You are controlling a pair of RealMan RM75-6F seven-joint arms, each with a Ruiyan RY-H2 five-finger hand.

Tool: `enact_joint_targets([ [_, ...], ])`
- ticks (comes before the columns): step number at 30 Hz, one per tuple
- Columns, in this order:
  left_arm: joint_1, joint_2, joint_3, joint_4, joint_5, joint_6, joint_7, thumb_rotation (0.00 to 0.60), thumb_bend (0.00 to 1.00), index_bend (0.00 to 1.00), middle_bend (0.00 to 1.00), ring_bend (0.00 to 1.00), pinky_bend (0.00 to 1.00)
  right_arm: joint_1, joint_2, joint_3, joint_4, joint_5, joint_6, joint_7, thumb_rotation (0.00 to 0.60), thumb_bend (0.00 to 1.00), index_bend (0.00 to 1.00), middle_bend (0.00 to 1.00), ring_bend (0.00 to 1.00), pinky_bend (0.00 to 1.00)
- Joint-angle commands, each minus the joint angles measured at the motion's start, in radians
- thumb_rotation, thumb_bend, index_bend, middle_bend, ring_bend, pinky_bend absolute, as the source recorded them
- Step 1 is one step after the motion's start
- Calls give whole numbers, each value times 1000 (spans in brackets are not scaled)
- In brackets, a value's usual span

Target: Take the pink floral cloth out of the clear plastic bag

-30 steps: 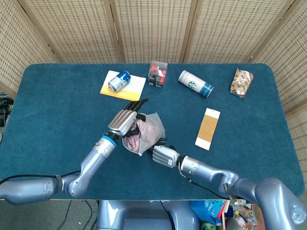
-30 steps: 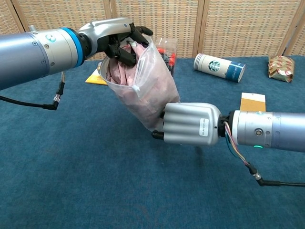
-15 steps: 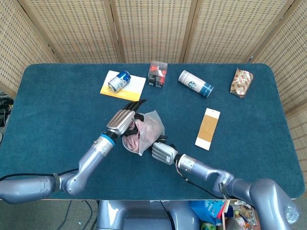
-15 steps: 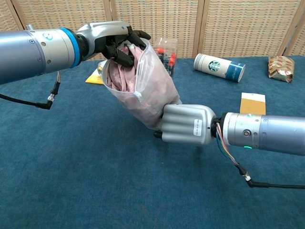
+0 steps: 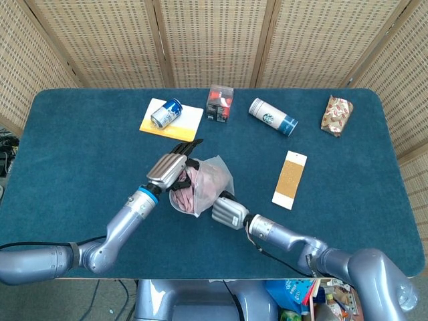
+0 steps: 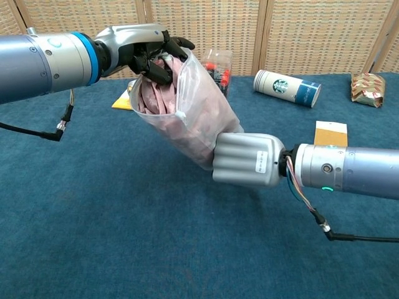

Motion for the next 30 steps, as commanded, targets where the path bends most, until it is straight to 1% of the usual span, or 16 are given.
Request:
enact_joint_targets([
  [1,1,-5,1,6,10,4,-10,600,661,728,0,0,0,-1,16,-6,-14,-4,10,-3,600,1000,826,846,743,999],
  [7,11,-8,-5,35,32,27,-33,600,660,728,0,0,0,-23,69,-20,-64,-4,33,-24,600,1000,842,857,753,1000],
  [16,38,34,-16,59,38,38,-70,600,660,728,0,0,0,-77,174,-46,-108,13,59,-53,600,1000,849,865,763,1000],
  [24,95,129,-21,84,59,44,-130,600,660,728,0,0,0,-152,303,-67,-147,46,99,-85,600,1000,853,868,766,1000],
  [30,160,230,-18,128,82,49,-189,600,661,728,0,0,0,-205,381,-75,-156,78,118,-107,600,1000,853,868,766,1000],
])
